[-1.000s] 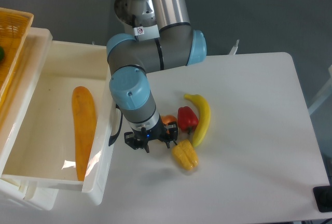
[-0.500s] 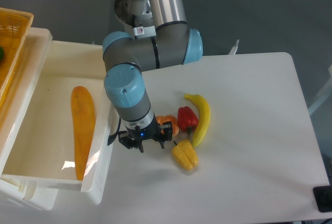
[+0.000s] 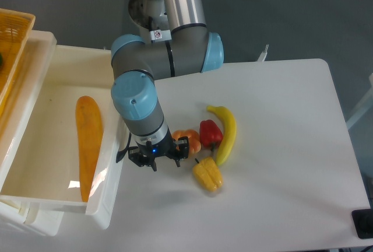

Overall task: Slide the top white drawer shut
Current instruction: 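Push the white drawer front with the gripper into the drawer unit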

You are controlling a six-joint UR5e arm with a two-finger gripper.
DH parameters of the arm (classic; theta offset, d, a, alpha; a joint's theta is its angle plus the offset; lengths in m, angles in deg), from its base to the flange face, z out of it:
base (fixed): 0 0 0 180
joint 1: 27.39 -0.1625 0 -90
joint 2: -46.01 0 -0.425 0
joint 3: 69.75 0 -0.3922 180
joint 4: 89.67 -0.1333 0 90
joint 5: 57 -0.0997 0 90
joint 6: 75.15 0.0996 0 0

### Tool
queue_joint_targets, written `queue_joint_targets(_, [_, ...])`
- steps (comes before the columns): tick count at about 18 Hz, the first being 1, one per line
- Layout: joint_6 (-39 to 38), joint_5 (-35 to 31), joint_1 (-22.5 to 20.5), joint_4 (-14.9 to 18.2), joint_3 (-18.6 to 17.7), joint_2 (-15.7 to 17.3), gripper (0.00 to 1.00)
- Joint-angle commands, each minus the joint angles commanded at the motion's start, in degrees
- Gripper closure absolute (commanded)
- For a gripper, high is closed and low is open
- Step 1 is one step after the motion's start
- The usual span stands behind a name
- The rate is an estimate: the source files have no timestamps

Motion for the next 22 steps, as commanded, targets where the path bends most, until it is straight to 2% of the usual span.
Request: queue_joint_targets(22, [0.00,0.61,3.78,-0.09,0.97,-0.09,0.36])
